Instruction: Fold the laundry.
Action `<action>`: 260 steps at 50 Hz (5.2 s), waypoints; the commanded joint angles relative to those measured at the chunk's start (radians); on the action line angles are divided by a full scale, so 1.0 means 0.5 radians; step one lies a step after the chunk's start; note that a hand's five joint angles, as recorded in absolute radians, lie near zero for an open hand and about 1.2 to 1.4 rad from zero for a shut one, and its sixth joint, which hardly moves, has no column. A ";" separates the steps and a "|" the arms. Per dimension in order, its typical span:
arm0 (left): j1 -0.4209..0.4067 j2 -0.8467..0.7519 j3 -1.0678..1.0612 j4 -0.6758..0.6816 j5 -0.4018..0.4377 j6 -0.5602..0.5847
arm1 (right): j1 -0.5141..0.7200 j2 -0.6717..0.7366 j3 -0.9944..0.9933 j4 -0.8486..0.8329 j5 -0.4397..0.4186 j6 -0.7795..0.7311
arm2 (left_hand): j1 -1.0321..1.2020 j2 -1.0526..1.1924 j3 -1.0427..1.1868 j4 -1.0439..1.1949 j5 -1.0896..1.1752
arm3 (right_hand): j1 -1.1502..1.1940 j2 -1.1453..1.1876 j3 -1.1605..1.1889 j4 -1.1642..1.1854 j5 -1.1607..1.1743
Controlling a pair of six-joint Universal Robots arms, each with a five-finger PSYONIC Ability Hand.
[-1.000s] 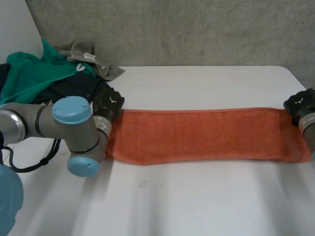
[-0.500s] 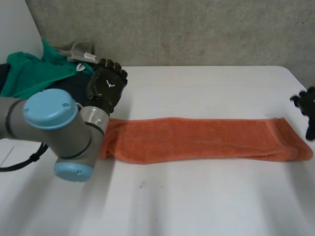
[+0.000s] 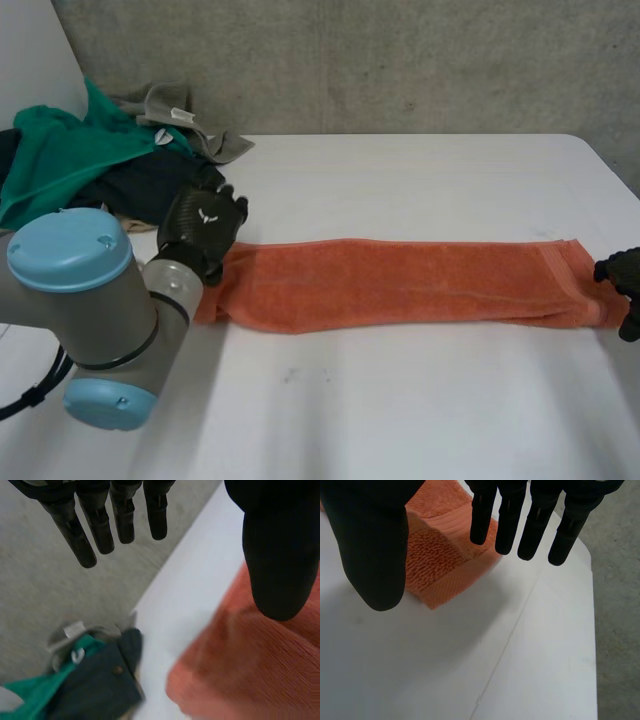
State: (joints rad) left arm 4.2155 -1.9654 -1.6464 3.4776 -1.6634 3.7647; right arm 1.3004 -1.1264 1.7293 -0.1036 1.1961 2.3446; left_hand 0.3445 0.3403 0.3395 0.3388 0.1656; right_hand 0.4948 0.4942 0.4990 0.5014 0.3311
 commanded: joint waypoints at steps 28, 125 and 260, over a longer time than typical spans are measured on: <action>0.215 -0.088 -0.168 -0.062 0.007 -0.669 | 0.004 -0.005 0.109 -0.152 -0.088 -0.004 | 2.103 2.112 2.114 2.115 2.112 | 0.952 0.954 0.944 0.939 0.931; 0.221 0.354 -0.275 -0.098 0.004 -0.077 | -0.309 -0.030 -0.053 -0.434 0.212 -0.623 | 0.454 0.463 0.464 0.466 0.463 | 1.803 1.804 1.795 1.790 1.781; -0.473 -0.493 0.507 -0.706 -0.459 -0.351 | 1.538 0.538 -0.869 0.428 0.228 1.214 | 0.079 0.087 0.089 0.090 0.087 | -0.520 -0.519 -0.529 -0.533 -0.542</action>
State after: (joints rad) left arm 3.9852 -2.2008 -1.3561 3.1231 -1.8955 3.4516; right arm 2.0693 -0.8913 1.2966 0.1144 1.2787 3.0521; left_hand 0.3674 0.3527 0.3558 0.3492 0.1644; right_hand 0.2318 0.2101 0.2158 0.2134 0.0448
